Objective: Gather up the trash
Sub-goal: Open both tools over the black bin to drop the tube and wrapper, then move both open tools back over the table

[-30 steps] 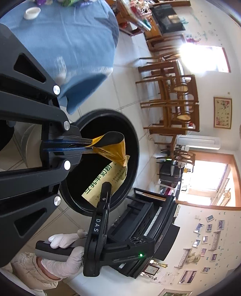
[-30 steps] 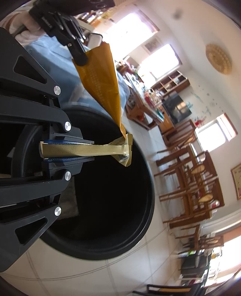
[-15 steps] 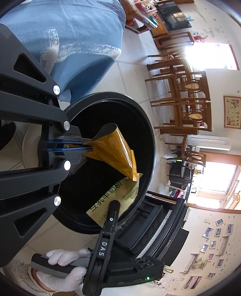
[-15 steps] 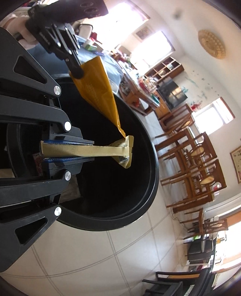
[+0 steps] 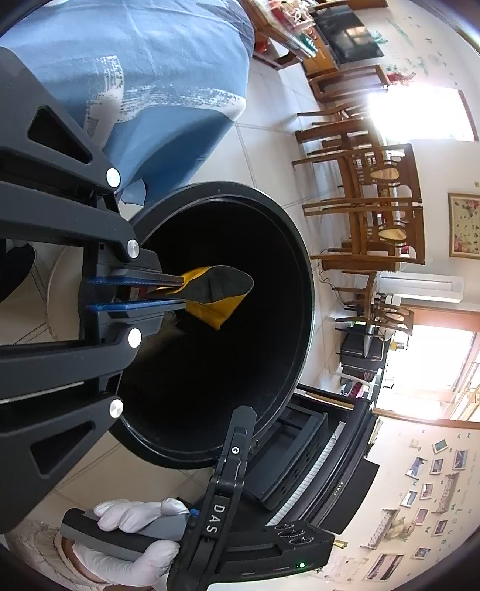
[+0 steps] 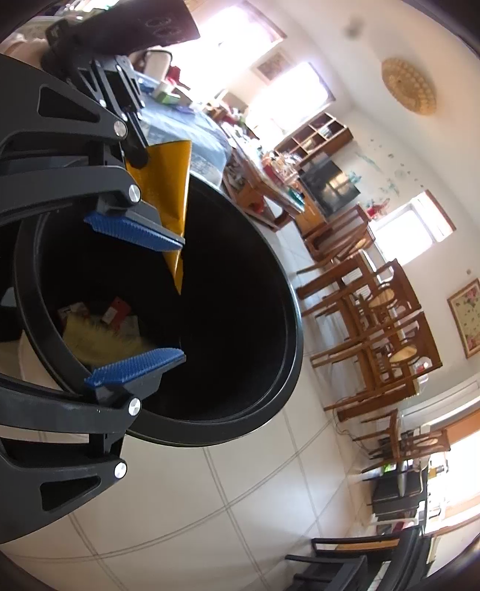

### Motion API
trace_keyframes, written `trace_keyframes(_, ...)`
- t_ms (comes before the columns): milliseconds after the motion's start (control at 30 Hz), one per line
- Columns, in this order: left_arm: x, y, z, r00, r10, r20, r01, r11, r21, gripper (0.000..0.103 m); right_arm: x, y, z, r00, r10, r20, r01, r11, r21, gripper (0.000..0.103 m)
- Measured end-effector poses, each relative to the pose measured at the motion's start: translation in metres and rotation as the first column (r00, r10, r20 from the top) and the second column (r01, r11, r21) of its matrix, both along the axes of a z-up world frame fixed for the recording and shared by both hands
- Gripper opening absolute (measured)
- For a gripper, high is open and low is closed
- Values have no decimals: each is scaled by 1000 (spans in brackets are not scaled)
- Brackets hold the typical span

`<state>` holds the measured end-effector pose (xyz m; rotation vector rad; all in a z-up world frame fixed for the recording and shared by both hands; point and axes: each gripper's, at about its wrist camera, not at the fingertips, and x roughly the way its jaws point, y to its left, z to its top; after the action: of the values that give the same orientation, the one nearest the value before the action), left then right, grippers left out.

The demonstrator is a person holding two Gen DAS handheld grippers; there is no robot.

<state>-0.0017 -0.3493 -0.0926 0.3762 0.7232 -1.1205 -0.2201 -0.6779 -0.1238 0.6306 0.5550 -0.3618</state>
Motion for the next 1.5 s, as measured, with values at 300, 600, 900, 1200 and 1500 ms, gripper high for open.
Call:
trace_keyframes(300, -8, 26, 24, 998, 35, 44, -31, 995, -92, 80, 9, 17, 17, 1000, 24, 16, -24, 999, -29, 66)
trace_keyframes(600, -3, 70, 44, 993, 106, 49, -97, 983, -155, 91, 30, 55, 41, 996, 88, 29, -86, 994, -70, 77)
trace_keyframes(900, 25, 144, 51, 966, 256, 25, -247, 951, -188, 95, 81, 120, 63, 971, 237, 19, -233, 966, -115, 78)
trace_keyframes(1200, 51, 214, 50, 934, 358, -4, -351, 912, -211, 95, 131, 195, 74, 919, 393, -8, -390, 910, -142, 87)
trace_keyframes(1500, 89, 273, 41, 931, 364, 37, -358, 926, -117, 95, 172, 265, 71, 813, 577, -78, -581, 796, -168, 89)
